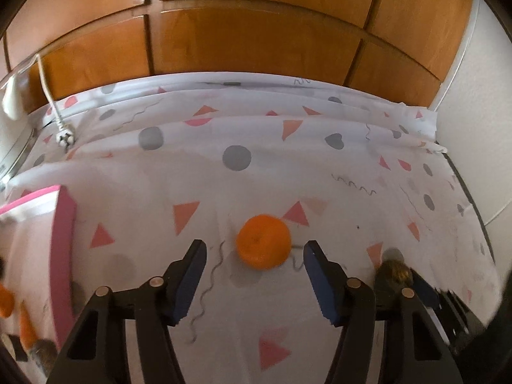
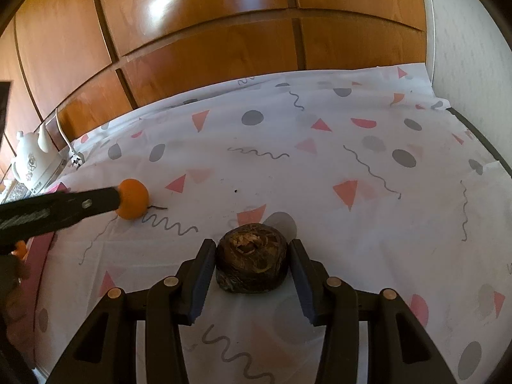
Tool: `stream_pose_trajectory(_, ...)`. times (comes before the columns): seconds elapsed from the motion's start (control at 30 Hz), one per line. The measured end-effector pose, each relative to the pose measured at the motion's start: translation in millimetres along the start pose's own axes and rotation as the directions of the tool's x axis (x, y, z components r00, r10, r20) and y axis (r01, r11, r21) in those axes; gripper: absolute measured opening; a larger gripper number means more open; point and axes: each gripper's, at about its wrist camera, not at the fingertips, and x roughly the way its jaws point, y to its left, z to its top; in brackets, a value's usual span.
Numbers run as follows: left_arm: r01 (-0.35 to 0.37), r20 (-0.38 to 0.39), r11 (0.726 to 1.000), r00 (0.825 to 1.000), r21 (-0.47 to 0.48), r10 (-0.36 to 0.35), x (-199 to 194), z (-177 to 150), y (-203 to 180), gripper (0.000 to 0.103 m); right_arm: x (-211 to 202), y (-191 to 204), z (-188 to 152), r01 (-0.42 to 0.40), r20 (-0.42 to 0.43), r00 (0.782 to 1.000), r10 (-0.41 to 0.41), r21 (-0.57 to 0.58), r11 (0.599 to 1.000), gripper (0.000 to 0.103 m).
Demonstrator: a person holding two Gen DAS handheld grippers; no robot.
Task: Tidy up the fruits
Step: 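Grasp the second orange with the left tool while the right tool holds the taro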
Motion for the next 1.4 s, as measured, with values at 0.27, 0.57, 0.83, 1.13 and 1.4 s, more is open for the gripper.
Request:
stream_pose_trajectory(0.27, 0.009, -0.036, 1.0, 0.999, -0.012, -0.009, 28.5, 4.2, 1.2, 0.038, 1.9, -1.5, -0.7, -0.008, 0.0, 1.0, 0.008, 0.01, 1.0, 0.047)
stream_pose_trajectory(0.57, 0.033, 0.037, 0.999, 0.999, 0.022, -0.034, -29.4, -44.7, 7.5, 0.037, 2.2, -0.2, -1.1, 0.0, -0.003, 1.0, 0.0, 0.004, 1.0, 0.047)
stream_pose_trajectory(0.83, -0.014, 0.113, 0.997, 0.994, 0.078, 0.005, -44.3, -110.8, 15.1, 0.038, 2.7, 2.0, -1.1, 0.015, -0.005, 1.0, -0.015, -0.009, 1.0, 0.047)
stream_pose_trajectory(1.13, -0.025, 0.126, 0.994, 0.992, 0.104, 0.012, -38.6, -110.4, 13.3, 0.038, 4.4, 5.4, -0.9, 0.032, -0.013, 0.999, -0.033, -0.022, 0.999, 0.047)
stream_pose_trajectory(1.4, -0.04, 0.135, 0.993, 0.991, 0.114, 0.025, -39.7, -111.0, 11.2, 0.038, 4.4, 3.5, -1.5, 0.024, -0.013, 1.0, -0.024, -0.016, 1.0, 0.047)
